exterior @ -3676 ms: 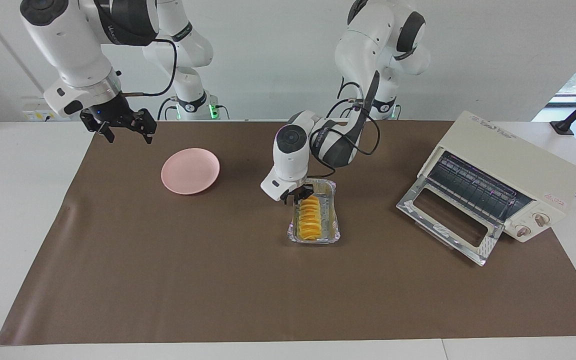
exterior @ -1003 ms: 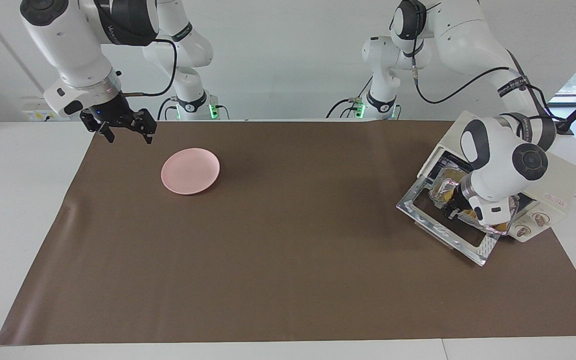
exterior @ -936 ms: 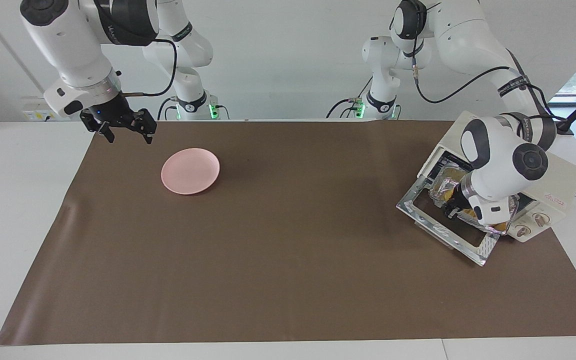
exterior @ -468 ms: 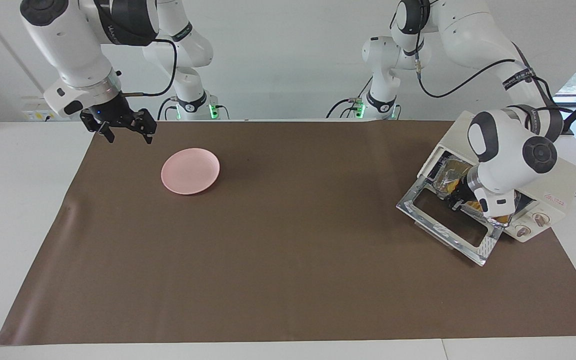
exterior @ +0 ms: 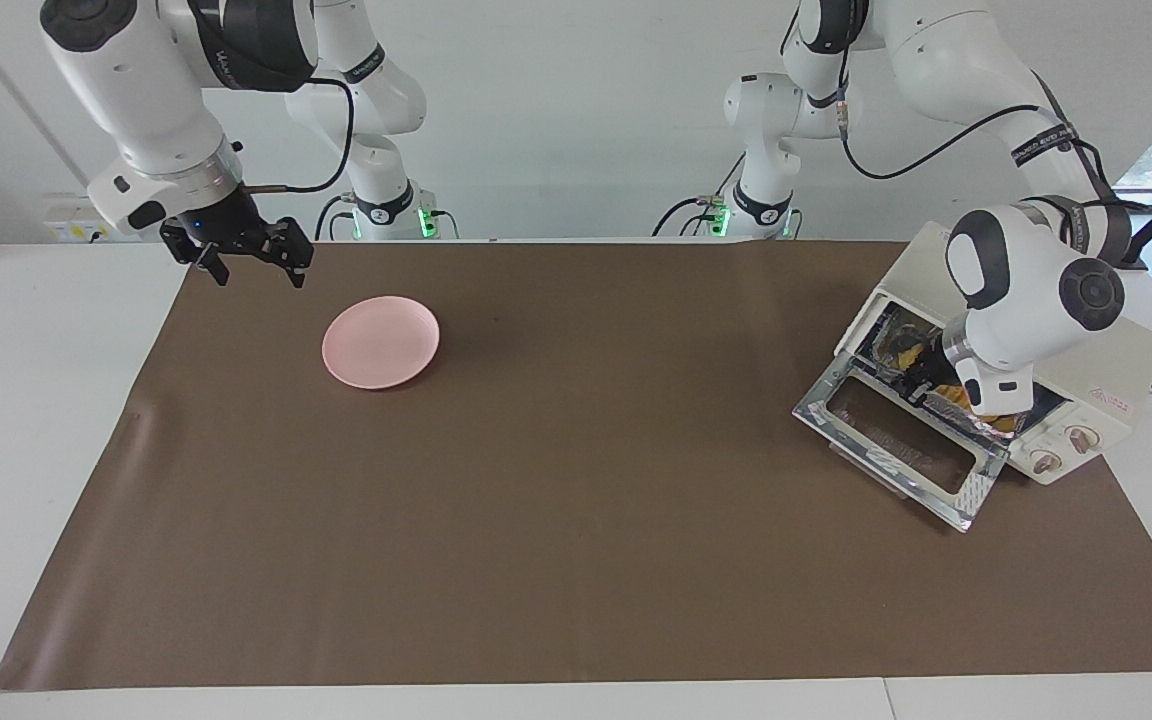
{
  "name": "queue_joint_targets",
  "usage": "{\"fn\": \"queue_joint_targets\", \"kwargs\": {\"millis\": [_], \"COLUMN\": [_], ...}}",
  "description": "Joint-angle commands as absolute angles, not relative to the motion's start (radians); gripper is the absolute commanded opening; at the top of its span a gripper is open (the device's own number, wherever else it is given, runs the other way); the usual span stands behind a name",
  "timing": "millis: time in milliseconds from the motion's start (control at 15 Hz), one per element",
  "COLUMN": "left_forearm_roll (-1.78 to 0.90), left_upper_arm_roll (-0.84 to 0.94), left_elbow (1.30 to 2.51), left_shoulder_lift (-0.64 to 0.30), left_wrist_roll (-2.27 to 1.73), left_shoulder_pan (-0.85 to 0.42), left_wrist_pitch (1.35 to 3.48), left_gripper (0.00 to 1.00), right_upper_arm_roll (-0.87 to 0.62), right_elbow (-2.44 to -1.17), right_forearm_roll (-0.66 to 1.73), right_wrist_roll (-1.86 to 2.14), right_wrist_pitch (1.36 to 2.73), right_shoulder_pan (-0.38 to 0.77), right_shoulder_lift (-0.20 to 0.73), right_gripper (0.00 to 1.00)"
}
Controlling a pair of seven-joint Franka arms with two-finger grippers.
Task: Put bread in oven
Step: 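Lower the foil tray inside the oven and open the left gripper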
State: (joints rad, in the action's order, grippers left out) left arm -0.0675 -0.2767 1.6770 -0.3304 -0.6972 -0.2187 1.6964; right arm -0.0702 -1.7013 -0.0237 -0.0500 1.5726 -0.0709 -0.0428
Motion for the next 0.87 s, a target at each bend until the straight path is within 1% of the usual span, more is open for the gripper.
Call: {"fn": "queue_joint_targets", "kwargs": {"millis": [0, 334, 802], "left_forearm_roll": [-0.072, -0.064, 0.014], "left_upper_arm_roll": [-0.278, -0.278, -0.276], "left_elbow": [1.739, 1.746, 1.75], "left_shoulder_lift": [-0.293, -0.29, -0.288], "left_wrist_roll": [-0.678, -0.68, -0.678], "left_shoulder_pan": [-0.227, -0.227, -0.245], "left_wrist_pitch": [1.741, 1.746, 1.747], "left_gripper": [0.0, 0.0, 0.0], "right_upper_arm_roll": [-0.074, -0.074, -0.074], "right_elbow": [-1.727, -1.727, -1.727], "right_forearm_roll": [-0.035, -0.035, -0.035], "right_wrist_roll": [-0.032, -0.032, -0.032], "right_wrist_pitch": [1.588, 1.588, 1.588], "right_shoulder_pan": [-0.075, -0.075, -0.075], "right_shoulder_lift": [-0.064, -0.064, -0.064], "right_gripper": [1.0, 1.0, 1.0]}}
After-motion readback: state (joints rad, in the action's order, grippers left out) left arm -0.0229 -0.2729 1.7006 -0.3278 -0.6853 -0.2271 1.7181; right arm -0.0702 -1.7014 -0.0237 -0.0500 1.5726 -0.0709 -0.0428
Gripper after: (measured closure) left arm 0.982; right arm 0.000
